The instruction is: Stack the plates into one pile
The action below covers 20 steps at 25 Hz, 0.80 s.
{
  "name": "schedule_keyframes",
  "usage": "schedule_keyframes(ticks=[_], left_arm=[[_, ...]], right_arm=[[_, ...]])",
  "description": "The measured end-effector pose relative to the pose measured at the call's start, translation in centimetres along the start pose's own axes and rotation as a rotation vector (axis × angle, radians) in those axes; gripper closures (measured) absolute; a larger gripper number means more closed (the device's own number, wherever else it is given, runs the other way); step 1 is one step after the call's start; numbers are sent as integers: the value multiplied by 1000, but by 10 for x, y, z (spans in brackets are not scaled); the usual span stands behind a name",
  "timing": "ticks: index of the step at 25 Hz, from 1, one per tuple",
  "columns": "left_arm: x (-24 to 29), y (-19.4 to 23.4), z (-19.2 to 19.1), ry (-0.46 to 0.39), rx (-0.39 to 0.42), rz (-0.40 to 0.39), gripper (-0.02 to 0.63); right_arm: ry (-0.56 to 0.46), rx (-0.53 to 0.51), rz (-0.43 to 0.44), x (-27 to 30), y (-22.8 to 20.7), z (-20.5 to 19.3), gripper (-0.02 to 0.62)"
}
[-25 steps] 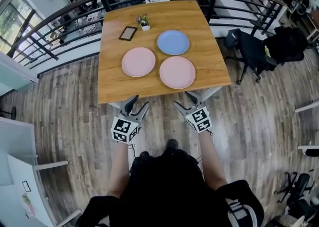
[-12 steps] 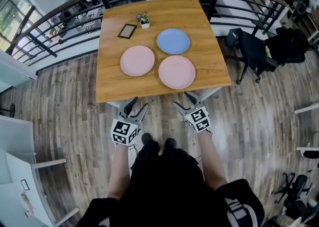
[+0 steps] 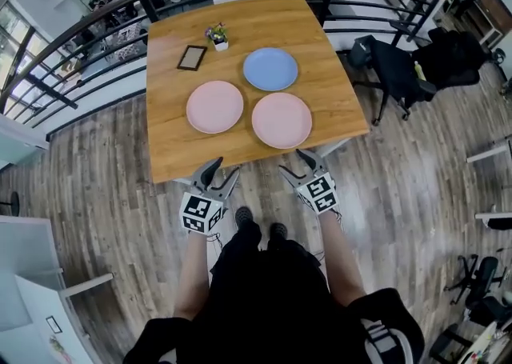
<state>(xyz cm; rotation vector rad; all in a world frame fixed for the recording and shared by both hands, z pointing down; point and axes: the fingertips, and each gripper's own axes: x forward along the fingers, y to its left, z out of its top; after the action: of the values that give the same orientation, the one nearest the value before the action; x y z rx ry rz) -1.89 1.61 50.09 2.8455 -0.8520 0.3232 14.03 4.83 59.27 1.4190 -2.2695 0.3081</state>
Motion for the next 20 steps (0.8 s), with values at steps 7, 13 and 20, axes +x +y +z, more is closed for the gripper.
schedule_keyframes(ticks=[7,13,20], left_arm=[[22,37,3,5,16,-86,387],[35,53,0,27,24,-134,387],[50,56,-7,57,0,-113,387]], right_arm=[[22,43,-67,29,-5,0,296],[62,69,-90,46,-6,-11,296],[120,76,-35,62,-18,-34,296]])
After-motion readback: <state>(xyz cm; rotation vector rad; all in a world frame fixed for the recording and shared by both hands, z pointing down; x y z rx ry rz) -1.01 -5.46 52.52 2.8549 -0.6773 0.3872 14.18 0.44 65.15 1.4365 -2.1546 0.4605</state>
